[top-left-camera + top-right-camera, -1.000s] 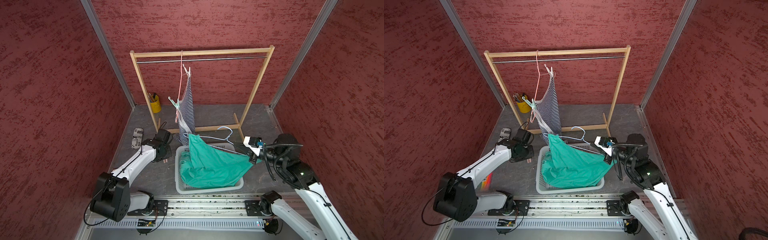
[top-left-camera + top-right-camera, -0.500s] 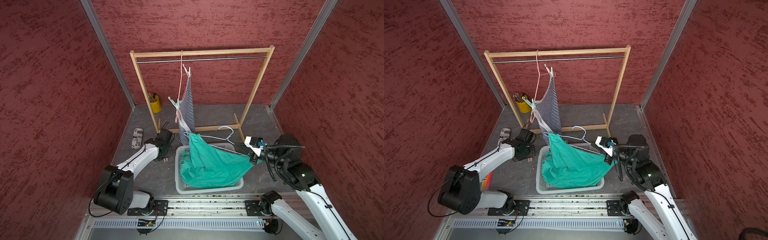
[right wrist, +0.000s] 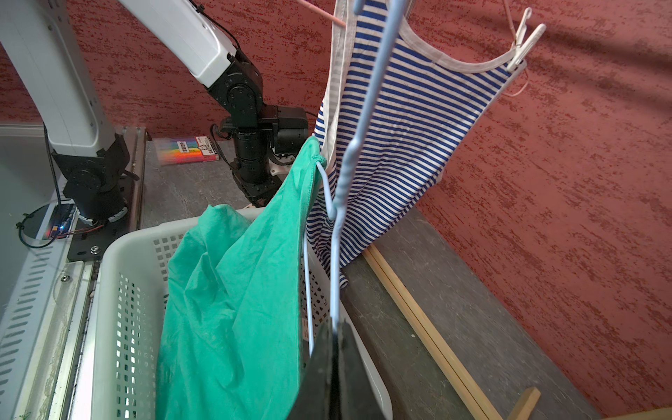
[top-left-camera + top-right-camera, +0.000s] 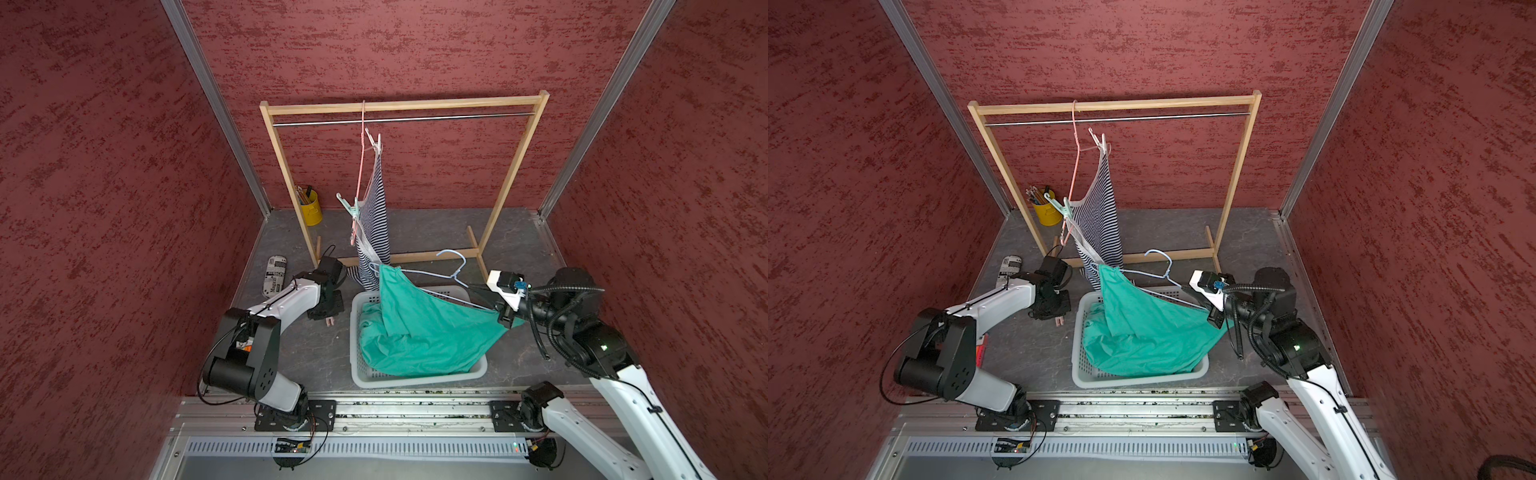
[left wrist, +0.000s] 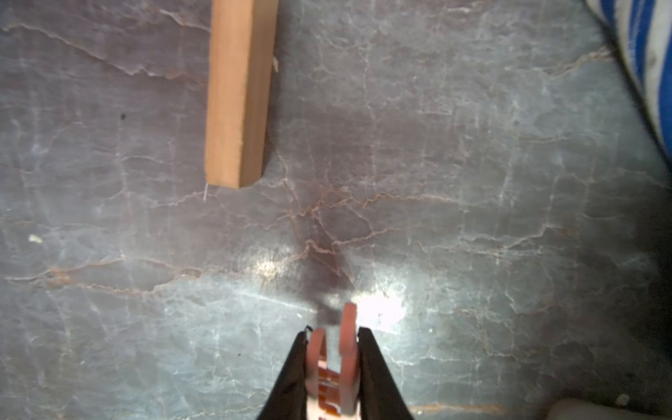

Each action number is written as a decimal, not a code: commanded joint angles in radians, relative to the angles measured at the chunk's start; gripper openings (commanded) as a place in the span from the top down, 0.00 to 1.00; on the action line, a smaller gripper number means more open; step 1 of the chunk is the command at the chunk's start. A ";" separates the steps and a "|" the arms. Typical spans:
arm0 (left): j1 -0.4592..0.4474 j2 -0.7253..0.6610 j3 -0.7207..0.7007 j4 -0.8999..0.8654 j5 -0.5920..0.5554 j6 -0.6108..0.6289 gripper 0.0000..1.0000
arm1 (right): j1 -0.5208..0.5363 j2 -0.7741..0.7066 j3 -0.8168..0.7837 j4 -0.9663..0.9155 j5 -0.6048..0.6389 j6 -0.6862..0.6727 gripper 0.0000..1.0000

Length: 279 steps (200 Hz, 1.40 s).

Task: Remove the clothespins securing tank tops to the hanger
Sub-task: Place the clothespin at the center of the board.

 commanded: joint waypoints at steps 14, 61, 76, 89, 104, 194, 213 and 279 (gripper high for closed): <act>0.014 0.018 0.021 0.001 0.026 -0.001 0.82 | 0.004 -0.003 0.000 0.027 0.007 0.003 1.00; 0.046 -0.012 -0.008 0.019 0.029 -0.027 0.36 | 0.004 -0.001 0.004 0.023 0.003 0.007 1.00; 0.047 -0.050 -0.009 0.025 0.017 -0.024 0.30 | 0.003 0.006 0.006 0.024 -0.008 0.008 1.00; 0.050 -0.081 -0.007 0.031 0.010 -0.022 0.01 | 0.004 0.017 0.008 0.032 -0.023 0.018 1.00; 0.051 -0.135 -0.007 0.034 -0.005 -0.026 0.00 | 0.004 0.040 0.018 0.032 -0.046 0.024 1.00; 0.076 -0.930 -0.325 0.484 0.277 0.106 0.00 | 0.005 0.084 0.070 -0.061 -0.126 -0.039 1.00; 0.070 -1.026 -0.377 0.593 0.384 0.126 0.00 | 0.005 0.083 0.073 -0.064 -0.150 -0.049 1.00; -0.087 -0.998 -0.332 0.695 0.491 0.243 0.00 | 0.007 0.097 0.101 -0.104 -0.164 -0.087 1.00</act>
